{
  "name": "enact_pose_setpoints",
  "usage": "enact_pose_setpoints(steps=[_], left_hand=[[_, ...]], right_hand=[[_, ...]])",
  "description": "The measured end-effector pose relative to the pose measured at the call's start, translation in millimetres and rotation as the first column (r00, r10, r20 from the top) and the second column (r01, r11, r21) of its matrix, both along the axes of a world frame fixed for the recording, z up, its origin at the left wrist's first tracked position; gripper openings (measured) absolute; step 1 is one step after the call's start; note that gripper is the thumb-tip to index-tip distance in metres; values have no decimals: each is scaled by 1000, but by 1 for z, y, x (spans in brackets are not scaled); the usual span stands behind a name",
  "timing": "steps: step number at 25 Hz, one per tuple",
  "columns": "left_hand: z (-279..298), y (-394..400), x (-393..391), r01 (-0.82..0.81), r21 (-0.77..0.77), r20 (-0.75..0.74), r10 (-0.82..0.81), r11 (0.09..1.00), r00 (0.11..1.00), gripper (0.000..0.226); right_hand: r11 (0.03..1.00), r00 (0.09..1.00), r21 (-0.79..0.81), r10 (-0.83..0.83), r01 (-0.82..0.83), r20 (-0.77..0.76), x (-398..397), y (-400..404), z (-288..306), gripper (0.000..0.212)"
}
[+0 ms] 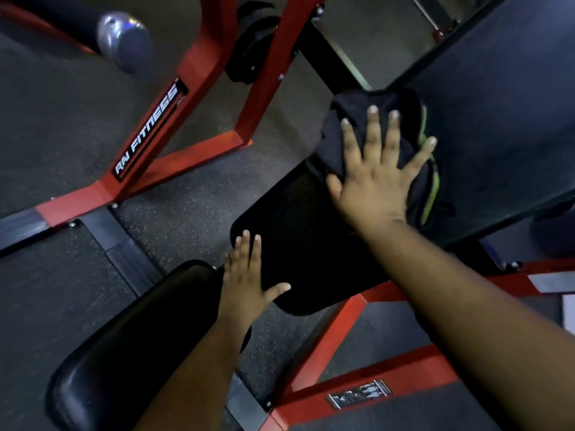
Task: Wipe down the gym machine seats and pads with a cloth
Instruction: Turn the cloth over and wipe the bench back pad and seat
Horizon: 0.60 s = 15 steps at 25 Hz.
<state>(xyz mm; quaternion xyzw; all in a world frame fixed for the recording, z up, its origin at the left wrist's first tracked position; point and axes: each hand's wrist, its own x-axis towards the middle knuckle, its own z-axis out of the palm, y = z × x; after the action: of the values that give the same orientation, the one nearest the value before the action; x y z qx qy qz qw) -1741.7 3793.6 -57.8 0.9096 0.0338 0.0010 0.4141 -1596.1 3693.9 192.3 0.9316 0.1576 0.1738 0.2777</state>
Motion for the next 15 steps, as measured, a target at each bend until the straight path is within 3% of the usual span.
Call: enact_pose_setpoints(steps=[3,7,10,15], left_hand=[[-29,1,-19,-22,49,-7,23,999,1000,109],[-70,16,-60,18,186,-157,11,982,988,102],[-92,27,-86,57,269,-228,6,962,974,105],[-101,35,-103,161,378,-225,-78,912,971,104]], right_hand=[[978,968,-104,159,-181,-192,-23,25,-75,87],[932,915,-170,257,-320,-311,-46,51,-146,83],[859,856,-271,298,-433,-423,-52,55,-165,82],[666,698,-368,328,-649,-637,-86,19,-183,80]])
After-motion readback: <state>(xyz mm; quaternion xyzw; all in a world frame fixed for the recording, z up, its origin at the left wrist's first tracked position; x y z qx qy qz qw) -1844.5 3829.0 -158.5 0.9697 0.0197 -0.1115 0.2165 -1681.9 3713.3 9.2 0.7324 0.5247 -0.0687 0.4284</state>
